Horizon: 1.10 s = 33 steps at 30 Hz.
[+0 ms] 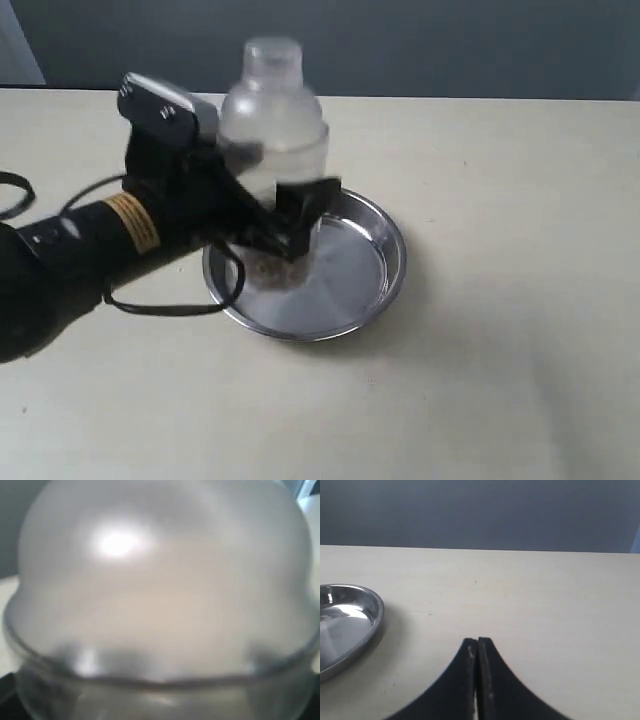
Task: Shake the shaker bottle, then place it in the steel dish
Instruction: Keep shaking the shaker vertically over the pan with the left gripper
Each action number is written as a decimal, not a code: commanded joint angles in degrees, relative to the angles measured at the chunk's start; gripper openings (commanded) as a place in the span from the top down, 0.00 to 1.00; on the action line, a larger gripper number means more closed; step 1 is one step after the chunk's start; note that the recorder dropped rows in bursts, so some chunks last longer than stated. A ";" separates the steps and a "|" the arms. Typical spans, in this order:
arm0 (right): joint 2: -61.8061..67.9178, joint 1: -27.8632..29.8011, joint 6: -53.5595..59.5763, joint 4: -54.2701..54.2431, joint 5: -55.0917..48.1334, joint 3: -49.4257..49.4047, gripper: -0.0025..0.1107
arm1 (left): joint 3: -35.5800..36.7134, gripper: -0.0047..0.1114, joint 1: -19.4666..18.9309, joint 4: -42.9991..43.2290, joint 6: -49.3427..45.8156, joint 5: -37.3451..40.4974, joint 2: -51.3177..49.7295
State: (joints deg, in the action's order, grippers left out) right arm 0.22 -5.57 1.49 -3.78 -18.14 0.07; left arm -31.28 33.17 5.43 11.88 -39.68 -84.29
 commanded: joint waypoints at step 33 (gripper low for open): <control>-0.22 -0.20 0.00 0.07 0.70 -0.07 0.98 | -5.69 0.96 -2.23 10.12 7.71 -16.83 0.71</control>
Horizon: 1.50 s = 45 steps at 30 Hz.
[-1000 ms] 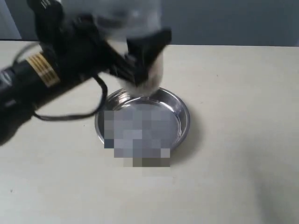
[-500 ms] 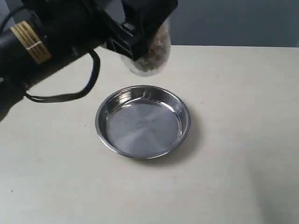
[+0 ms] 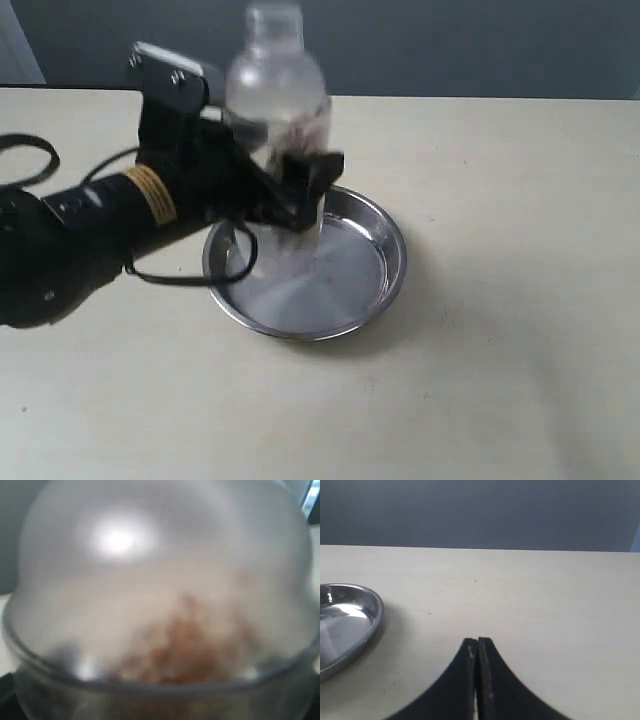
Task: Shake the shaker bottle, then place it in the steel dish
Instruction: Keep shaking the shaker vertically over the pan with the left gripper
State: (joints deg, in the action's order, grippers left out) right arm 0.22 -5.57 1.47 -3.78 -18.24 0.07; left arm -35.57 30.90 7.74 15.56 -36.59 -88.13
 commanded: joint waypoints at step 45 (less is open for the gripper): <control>-0.22 -0.20 0.02 0.07 0.69 -0.07 0.98 | -3.25 0.96 1.29 6.23 6.09 -4.98 6.15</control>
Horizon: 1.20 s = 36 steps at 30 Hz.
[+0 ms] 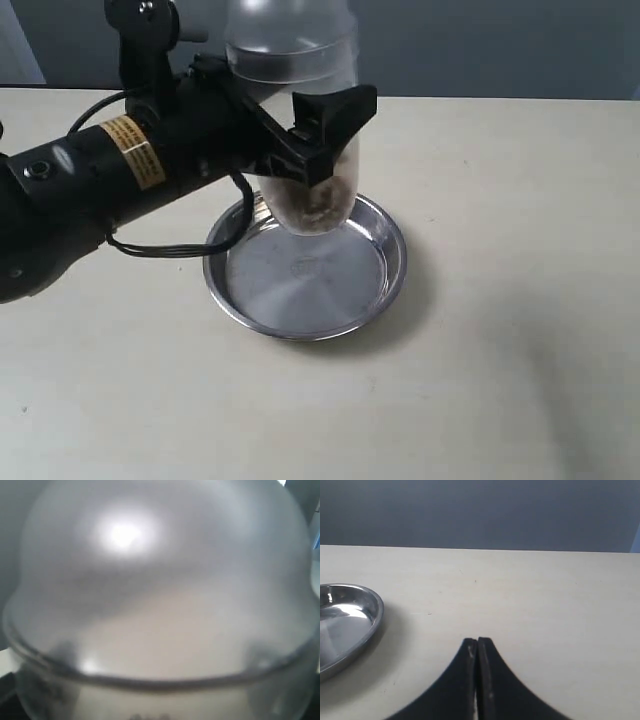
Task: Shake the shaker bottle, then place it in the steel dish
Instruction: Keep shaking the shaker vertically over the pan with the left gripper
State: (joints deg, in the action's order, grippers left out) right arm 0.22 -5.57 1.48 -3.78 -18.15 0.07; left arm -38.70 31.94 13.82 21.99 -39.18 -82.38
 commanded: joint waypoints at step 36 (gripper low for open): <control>-0.22 -0.20 0.01 0.07 0.60 -0.07 0.98 | -5.36 0.96 -1.49 3.69 0.38 -14.64 -2.19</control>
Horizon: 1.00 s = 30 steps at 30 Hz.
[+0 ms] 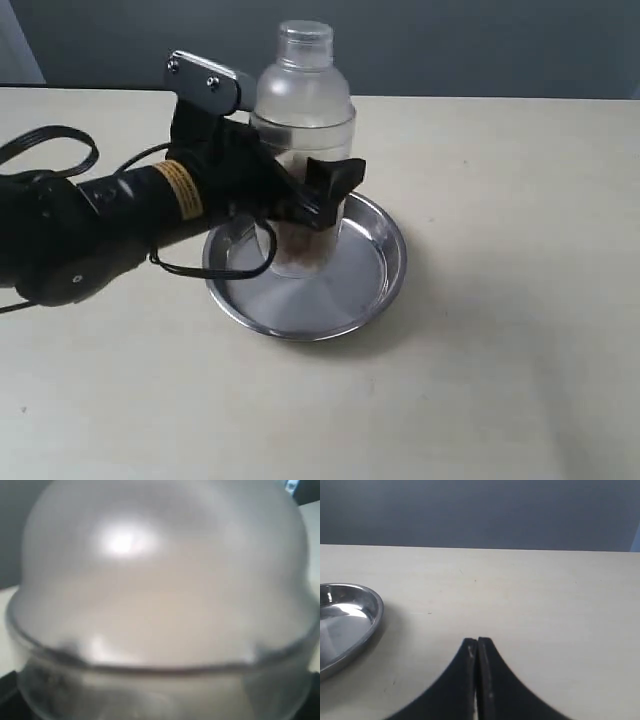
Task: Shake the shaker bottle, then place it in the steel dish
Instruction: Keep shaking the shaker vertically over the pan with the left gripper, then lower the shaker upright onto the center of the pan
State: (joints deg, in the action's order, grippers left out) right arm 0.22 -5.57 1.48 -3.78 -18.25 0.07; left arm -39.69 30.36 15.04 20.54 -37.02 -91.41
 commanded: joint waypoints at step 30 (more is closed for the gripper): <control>-0.22 -0.20 0.01 0.07 0.70 -0.07 0.98 | -6.00 0.96 0.07 1.76 -0.95 -4.03 -0.98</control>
State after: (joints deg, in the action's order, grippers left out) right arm 0.22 -5.57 1.48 -3.78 -18.25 0.07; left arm -45.54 30.36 16.88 21.33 -34.95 -89.41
